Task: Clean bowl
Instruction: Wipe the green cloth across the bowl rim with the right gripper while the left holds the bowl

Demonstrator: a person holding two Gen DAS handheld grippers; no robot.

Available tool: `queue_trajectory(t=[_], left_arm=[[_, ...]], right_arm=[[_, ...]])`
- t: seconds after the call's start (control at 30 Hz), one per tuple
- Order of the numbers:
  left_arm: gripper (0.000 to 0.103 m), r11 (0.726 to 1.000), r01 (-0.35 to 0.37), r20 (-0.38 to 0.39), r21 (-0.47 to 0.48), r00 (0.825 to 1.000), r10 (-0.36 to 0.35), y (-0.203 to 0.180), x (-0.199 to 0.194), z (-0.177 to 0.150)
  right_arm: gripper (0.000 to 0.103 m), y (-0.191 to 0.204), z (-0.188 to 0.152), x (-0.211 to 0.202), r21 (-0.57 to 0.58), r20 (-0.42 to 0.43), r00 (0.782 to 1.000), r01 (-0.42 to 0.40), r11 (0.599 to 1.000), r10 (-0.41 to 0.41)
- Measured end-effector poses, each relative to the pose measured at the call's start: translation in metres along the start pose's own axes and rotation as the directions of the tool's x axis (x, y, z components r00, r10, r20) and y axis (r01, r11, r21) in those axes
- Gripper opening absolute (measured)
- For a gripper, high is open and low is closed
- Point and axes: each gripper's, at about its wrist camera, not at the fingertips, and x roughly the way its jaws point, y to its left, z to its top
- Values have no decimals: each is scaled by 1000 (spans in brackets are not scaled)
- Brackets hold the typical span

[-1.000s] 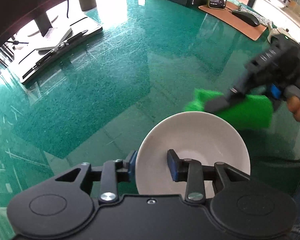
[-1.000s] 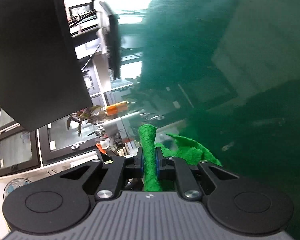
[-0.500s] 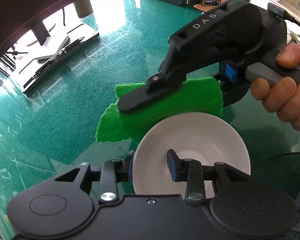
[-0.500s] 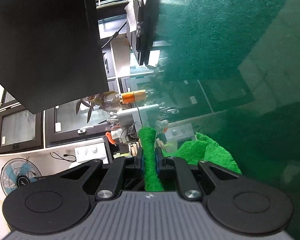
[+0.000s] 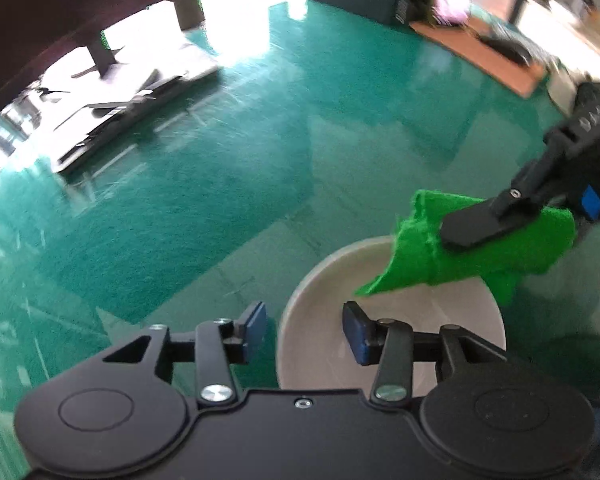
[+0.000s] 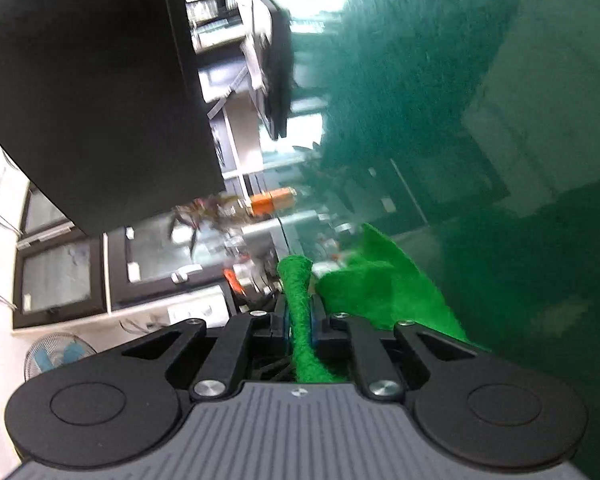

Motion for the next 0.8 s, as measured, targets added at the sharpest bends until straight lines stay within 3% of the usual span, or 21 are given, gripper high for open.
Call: queue_trajectory(t=[0.2,0.37,0.43,0.47,0.53,0.6,0.7,0.8], left_arm=[[60,974,30,-2,-225,1000,-31,11,-13,-18],[60,947,30,-41,-321,998,-45,2,-6,-35],[52,950,15,-58,-310,998,-35,-4,-2,-37],[40,957,-13,-69,-289,998,-7,-6,1,-37],[34,969,-29,-64,-245,998,13,-7,2,-37],[22,980,-35,-66,-195,998,22,-4,2,-35],[23,995,-67,-64,-78,996,62,-3,2,-27],[26,996,-80,-55,-28,995,78,3,7,-18]], right_arm=[[11,1,18,-1,-21,49,999,3,1000,-2],[11,-5,24,0,-20,55,998,20,1000,-19],[11,-6,23,1,-18,53,998,23,1000,-22],[11,-7,22,1,-17,50,999,23,1000,-23],[11,-9,20,0,-16,45,999,27,1000,-26],[11,-10,18,-3,-12,47,998,30,999,-29],[11,-13,16,-7,3,58,998,29,1000,-29],[11,-17,14,-9,31,86,996,23,999,-25]])
